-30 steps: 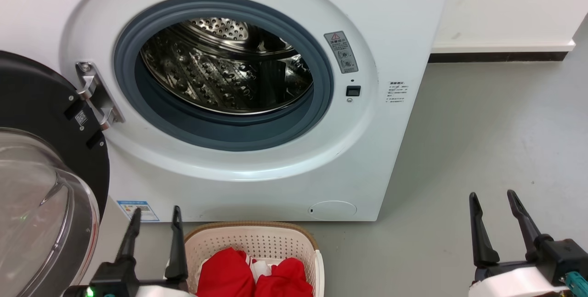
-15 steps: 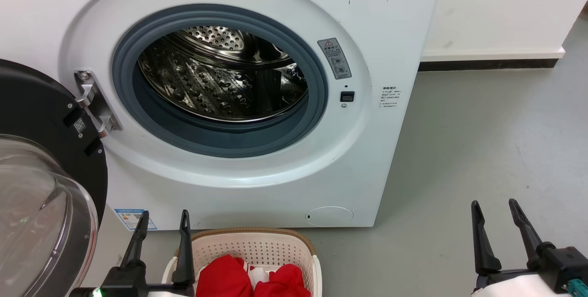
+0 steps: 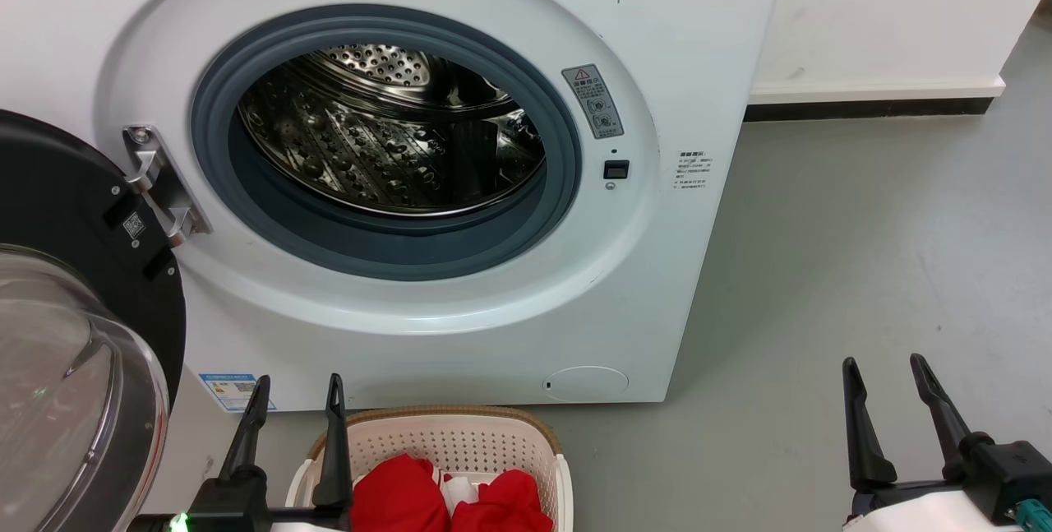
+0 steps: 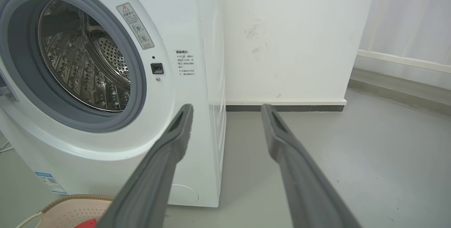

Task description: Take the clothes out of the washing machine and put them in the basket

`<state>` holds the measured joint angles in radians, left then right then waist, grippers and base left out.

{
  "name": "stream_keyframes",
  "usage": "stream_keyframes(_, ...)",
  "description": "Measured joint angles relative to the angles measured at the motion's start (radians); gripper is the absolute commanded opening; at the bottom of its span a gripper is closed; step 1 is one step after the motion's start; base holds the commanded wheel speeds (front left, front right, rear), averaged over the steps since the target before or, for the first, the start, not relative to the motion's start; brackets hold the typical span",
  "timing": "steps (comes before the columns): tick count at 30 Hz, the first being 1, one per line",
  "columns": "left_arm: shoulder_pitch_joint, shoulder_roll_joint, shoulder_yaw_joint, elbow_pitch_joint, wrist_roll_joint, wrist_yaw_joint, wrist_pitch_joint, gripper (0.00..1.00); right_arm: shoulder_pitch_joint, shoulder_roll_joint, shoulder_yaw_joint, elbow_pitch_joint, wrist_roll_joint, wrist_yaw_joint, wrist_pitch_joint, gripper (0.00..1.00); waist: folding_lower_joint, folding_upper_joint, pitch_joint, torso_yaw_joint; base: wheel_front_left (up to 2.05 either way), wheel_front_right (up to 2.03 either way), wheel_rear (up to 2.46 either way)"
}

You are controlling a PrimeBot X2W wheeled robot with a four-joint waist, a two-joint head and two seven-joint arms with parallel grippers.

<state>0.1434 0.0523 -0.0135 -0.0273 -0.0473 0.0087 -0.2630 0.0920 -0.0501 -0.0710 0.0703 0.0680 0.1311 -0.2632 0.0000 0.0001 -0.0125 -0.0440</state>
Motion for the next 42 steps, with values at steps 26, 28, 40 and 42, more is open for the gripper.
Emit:
stream_keyframes(26, -0.013, 0.005, 0.0, 0.082, -0.297, -0.024, 0.054, 0.0, -0.003, 0.003, 0.001, 0.068, 0.262, 0.0, 0.063, 0.0, 0.0, 0.0, 0.005, 0.004, 0.0, 0.0, 0.0)
stream_keyframes(28, -0.019, 0.006, 0.001, 0.089, -0.335, -0.027, 0.06, 0.0, -0.01, 0.003, 0.001, 0.07, 0.298, 0.0, 0.071, 0.0, 0.0, 0.0, 0.005, 0.004, 0.0, 0.0, 0.0)
stream_keyframes(40, -0.054, 0.012, 0.009, 0.124, -0.552, -0.044, 0.103, 0.0, -0.036, 0.001, -0.002, 0.09, 0.511, 0.0, 0.117, 0.0, 0.0, 0.0, 0.006, 0.009, 0.0, 0.0, 0.0)
stream_keyframes(42, -0.063, 0.014, 0.011, 0.128, -0.584, -0.048, 0.111, 0.0, -0.04, 0.0, -0.002, 0.093, 0.541, 0.0, 0.125, 0.0, 0.0, 0.0, 0.007, 0.009, 0.0, 0.0, 0.0)
